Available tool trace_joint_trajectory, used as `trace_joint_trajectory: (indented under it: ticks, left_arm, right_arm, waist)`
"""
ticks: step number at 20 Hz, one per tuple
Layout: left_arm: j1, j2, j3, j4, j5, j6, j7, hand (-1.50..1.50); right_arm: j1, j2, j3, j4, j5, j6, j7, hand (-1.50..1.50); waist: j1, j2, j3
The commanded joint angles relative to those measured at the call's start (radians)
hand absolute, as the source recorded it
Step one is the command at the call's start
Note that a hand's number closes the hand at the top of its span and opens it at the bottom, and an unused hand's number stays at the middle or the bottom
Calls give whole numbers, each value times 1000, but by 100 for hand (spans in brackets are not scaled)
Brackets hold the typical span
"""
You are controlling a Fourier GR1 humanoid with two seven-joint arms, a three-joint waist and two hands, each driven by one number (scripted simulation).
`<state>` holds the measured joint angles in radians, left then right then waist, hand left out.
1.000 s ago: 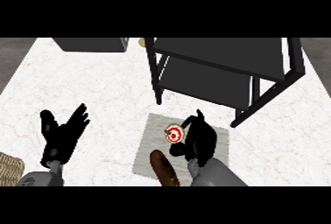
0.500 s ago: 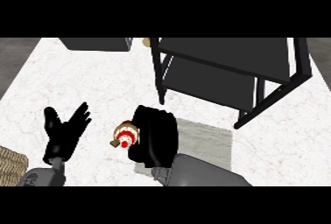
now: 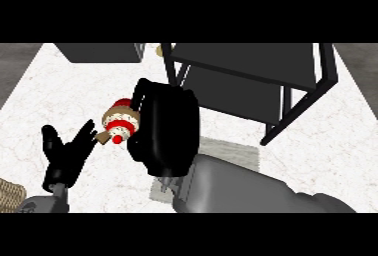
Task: Pick the cupcake from the placemat and place it in the tiered shelf
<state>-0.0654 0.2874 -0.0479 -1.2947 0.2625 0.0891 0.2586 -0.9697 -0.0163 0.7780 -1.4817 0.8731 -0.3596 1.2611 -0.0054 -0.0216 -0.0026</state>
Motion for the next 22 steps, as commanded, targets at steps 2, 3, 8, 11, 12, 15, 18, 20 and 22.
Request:
trace_joint_trajectory:
  ticks: [2,3,8,11,12,15,18,20,22]
  left_arm:
    - [24,-13,-7,1,-8,1,-18,0]
    - [14,-1,1,-4,-5,4,7,0]
    - [49,-7,6,3,3,-13,-25,0]
    - [52,-28,-18,-49,-24,27,-11,0]
    - [15,-25,-11,-23,-24,22,-8,0]
    - [17,4,18,-14,-7,-3,-8,0]
    - [18,-41,-22,-28,-29,24,8,0]
    - [34,-40,-15,-3,-31,5,-34,0]
    - [10,0,14,-30,-9,-11,8,0]
  right_arm:
    - [-148,15,-171,-25,35,206,227,150]
    - [-153,15,-176,-11,55,205,227,150]
    - [-217,16,-335,-53,60,312,227,150]
    - [-293,-22,-428,-6,52,353,206,150]
    - [-278,-52,-450,9,48,343,150,150]
    - [-287,-84,-511,-24,40,398,127,150]
    - [-348,-84,-562,28,40,446,119,150]
    - [-346,-74,-582,61,25,455,83,150]
    - [-359,-113,-647,104,-20,480,19,150]
  waist:
    - [-13,0,0]
    - [-12,-2,0]
    - [-20,0,1]
    - [-6,4,2]
    - [-10,12,2]
    - [-15,12,2]
    - [-7,13,2]
    - [0,17,1]
    - [6,19,2]
